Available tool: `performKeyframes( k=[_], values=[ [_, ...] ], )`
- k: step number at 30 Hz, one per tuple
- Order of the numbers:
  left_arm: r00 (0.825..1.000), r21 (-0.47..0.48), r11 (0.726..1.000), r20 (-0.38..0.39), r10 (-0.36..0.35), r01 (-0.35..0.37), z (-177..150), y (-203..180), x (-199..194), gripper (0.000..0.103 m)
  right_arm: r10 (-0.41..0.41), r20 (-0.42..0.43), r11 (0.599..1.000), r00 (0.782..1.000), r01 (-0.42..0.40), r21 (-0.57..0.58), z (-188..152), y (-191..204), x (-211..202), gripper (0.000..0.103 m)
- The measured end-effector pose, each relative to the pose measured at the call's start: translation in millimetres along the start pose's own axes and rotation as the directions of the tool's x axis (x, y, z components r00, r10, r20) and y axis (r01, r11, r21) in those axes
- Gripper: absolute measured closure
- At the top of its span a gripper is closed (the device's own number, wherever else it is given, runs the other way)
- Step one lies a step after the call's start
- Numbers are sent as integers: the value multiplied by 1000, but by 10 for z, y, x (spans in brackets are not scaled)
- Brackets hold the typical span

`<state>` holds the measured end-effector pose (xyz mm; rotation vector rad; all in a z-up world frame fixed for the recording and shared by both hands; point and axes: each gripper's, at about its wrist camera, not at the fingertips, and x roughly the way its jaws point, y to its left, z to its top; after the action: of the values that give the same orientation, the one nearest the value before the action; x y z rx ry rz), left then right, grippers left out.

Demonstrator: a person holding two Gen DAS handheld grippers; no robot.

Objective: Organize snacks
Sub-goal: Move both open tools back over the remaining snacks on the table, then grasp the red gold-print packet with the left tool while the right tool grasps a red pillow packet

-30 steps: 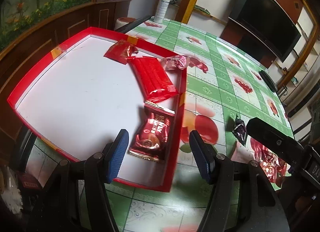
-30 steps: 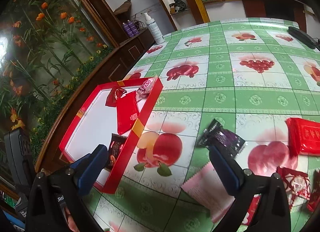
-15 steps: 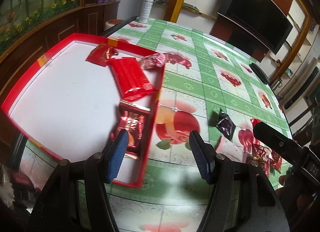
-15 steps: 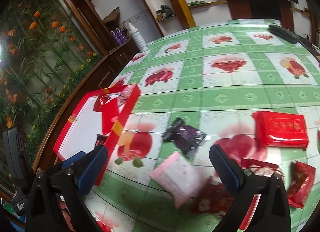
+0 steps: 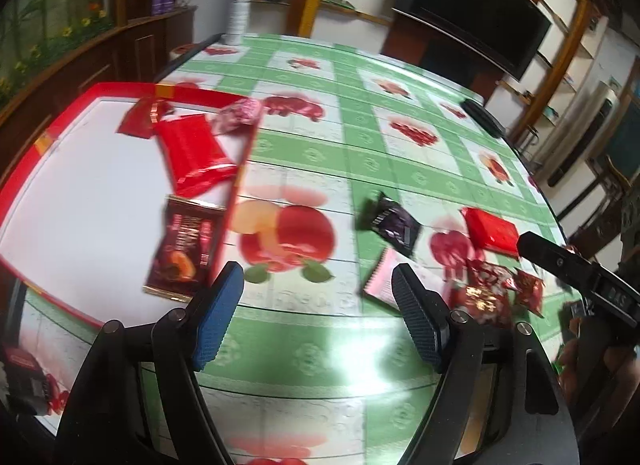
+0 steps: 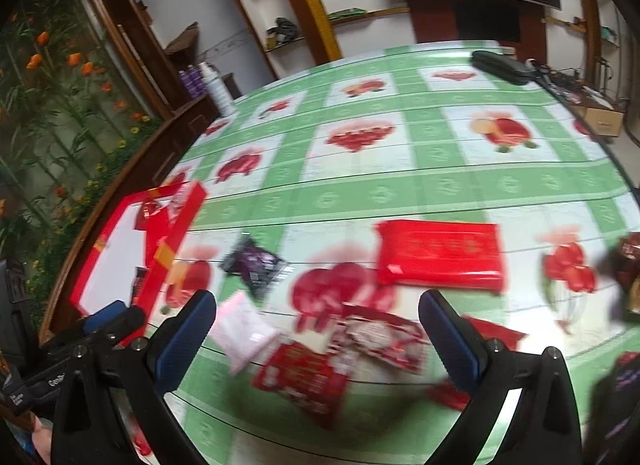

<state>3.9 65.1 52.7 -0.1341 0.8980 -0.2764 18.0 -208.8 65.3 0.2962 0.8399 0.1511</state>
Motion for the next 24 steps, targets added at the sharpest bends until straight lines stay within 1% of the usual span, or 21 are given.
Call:
performKeyframes(
  k=[3,6,12,16,19,23,24],
  values=[
    [999,40,999,-21,-23,24,-14,-159,56,26,-33,0,999,999,33,22,-23,-159,-88,0],
    [997,52,997,-58,-49,52,-24,-271,152,26,-49,2,998,999,49,36,-44,-272,-148,0],
    [993,69,995,-98,-61,68,-61,-457,290,26,-90,0,994,996,90,67,-81,-452,-224,0],
    [988,81,993,-134,-72,84,-106,-579,396,26,-173,-30,984,985,174,49,-132,-512,-222,0],
    [985,80,993,-151,-78,91,-130,-628,460,26,-220,-51,974,974,222,51,-192,-574,-212,0],
    [984,82,992,-158,-81,95,-142,-674,479,26,-253,-56,964,966,257,69,-254,-665,-190,0],
    [984,81,992,-157,-82,95,-142,-675,476,26,-262,-58,962,963,265,71,-265,-685,-178,4]
  ],
)
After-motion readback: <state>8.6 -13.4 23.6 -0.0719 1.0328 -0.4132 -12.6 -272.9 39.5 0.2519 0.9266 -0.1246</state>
